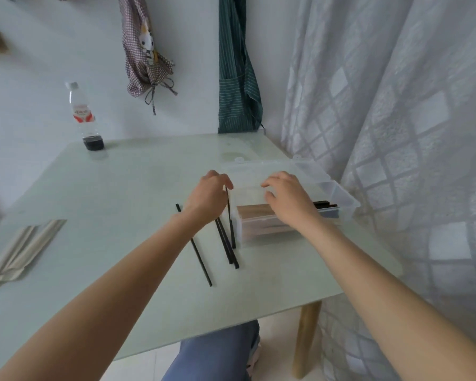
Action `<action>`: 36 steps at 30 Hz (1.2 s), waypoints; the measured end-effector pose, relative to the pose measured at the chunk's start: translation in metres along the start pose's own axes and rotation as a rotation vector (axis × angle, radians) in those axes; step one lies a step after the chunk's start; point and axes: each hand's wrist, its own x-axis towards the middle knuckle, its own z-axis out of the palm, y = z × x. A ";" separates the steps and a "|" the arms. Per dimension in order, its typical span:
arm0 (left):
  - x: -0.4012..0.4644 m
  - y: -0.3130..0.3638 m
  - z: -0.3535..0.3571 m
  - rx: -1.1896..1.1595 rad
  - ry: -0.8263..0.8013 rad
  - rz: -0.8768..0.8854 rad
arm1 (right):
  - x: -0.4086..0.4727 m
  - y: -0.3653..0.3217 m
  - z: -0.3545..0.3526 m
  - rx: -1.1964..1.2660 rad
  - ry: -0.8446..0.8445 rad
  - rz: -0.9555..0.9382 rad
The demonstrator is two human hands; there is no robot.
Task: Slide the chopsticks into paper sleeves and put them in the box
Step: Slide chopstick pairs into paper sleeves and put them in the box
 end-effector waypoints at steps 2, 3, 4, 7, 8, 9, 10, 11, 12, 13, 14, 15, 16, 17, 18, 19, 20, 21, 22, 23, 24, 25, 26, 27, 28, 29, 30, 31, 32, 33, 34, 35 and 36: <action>-0.012 -0.028 -0.009 0.034 0.009 -0.047 | -0.001 -0.029 0.008 0.042 0.070 -0.050; -0.017 -0.041 -0.010 0.069 -0.040 -0.049 | -0.002 -0.043 0.012 0.059 0.086 -0.071; -0.024 -0.054 -0.008 0.107 -0.115 -0.039 | -0.003 -0.056 0.020 0.069 0.082 -0.096; -0.041 -0.091 0.001 0.189 -0.367 -0.008 | -0.008 -0.088 0.049 0.048 -0.020 -0.151; -0.045 -0.100 0.003 0.212 -0.415 -0.008 | -0.011 -0.096 0.060 0.023 -0.076 -0.143; -0.048 -0.109 0.005 0.232 -0.439 -0.010 | -0.014 -0.102 0.070 -0.017 -0.140 -0.117; -0.051 -0.116 0.006 0.248 -0.449 -0.006 | -0.016 -0.109 0.079 -0.068 -0.208 -0.073; -0.053 -0.120 0.005 0.253 -0.455 -0.004 | -0.018 -0.115 0.087 -0.127 -0.278 -0.015; -0.056 -0.125 0.004 0.250 -0.465 -0.003 | -0.020 -0.120 0.094 -0.172 -0.335 0.043; -0.059 -0.127 0.003 0.243 -0.472 0.000 | -0.022 -0.124 0.099 -0.198 -0.368 0.092; -0.062 -0.131 0.002 0.232 -0.473 0.004 | -0.024 -0.129 0.104 -0.209 -0.383 0.123; -0.064 -0.132 0.001 0.221 -0.469 0.012 | -0.025 -0.132 0.106 -0.222 -0.399 0.138; -0.066 -0.134 -0.001 0.205 -0.459 0.020 | -0.025 -0.136 0.108 -0.237 -0.416 0.137; -0.068 -0.138 -0.002 0.183 -0.441 0.030 | -0.024 -0.140 0.108 -0.252 -0.438 0.136; -0.070 -0.142 -0.005 0.154 -0.411 0.037 | -0.022 -0.145 0.108 -0.261 -0.460 0.141; -0.072 -0.148 -0.009 0.113 -0.370 0.037 | -0.020 -0.149 0.109 -0.253 -0.482 0.163; -0.075 -0.154 -0.014 0.066 -0.315 0.025 | -0.018 -0.154 0.109 -0.211 -0.497 0.189; -0.078 -0.160 -0.022 0.022 -0.246 -0.004 | -0.014 -0.158 0.111 -0.128 -0.510 0.222; -0.082 -0.168 -0.031 -0.009 -0.174 -0.049 | -0.012 -0.163 0.114 -0.003 -0.533 0.260; -0.085 -0.175 -0.040 -0.005 -0.096 -0.095 | -0.010 -0.167 0.116 0.159 -0.562 0.305; -0.088 -0.186 -0.051 0.031 -0.014 -0.147 | -0.009 -0.175 0.118 0.330 -0.586 0.339; -0.092 -0.196 -0.060 0.085 0.063 -0.200 | -0.009 -0.182 0.119 0.486 -0.608 0.361; -0.096 -0.206 -0.069 0.142 0.130 -0.261 | -0.010 -0.188 0.119 0.609 -0.630 0.367; -0.101 -0.219 -0.078 0.203 0.173 -0.333 | -0.009 -0.196 0.120 0.702 -0.651 0.361; -0.104 -0.229 -0.084 0.269 0.184 -0.406 | -0.008 -0.201 0.121 0.779 -0.662 0.350; -0.108 -0.239 -0.089 0.336 0.165 -0.478 | -0.006 -0.207 0.123 0.848 -0.665 0.343; -0.111 -0.247 -0.091 0.391 0.122 -0.535 | -0.004 -0.212 0.124 0.912 -0.658 0.343; -0.112 -0.254 -0.092 0.433 0.082 -0.572 | -0.003 -0.216 0.126 0.967 -0.646 0.346; -0.111 -0.261 -0.091 0.456 0.048 -0.589 | -0.002 -0.221 0.127 1.007 -0.634 0.352; -0.111 -0.265 -0.090 0.467 0.025 -0.600 | -0.002 -0.226 0.129 1.042 -0.625 0.357; -0.109 -0.268 -0.090 0.465 0.013 -0.607 | -0.002 -0.230 0.130 1.074 -0.614 0.361; -0.108 -0.268 -0.090 0.462 0.011 -0.605 | -0.001 -0.232 0.132 1.104 -0.598 0.360; -0.106 -0.268 -0.092 0.455 0.013 -0.597 | -0.001 -0.235 0.132 1.125 -0.581 0.353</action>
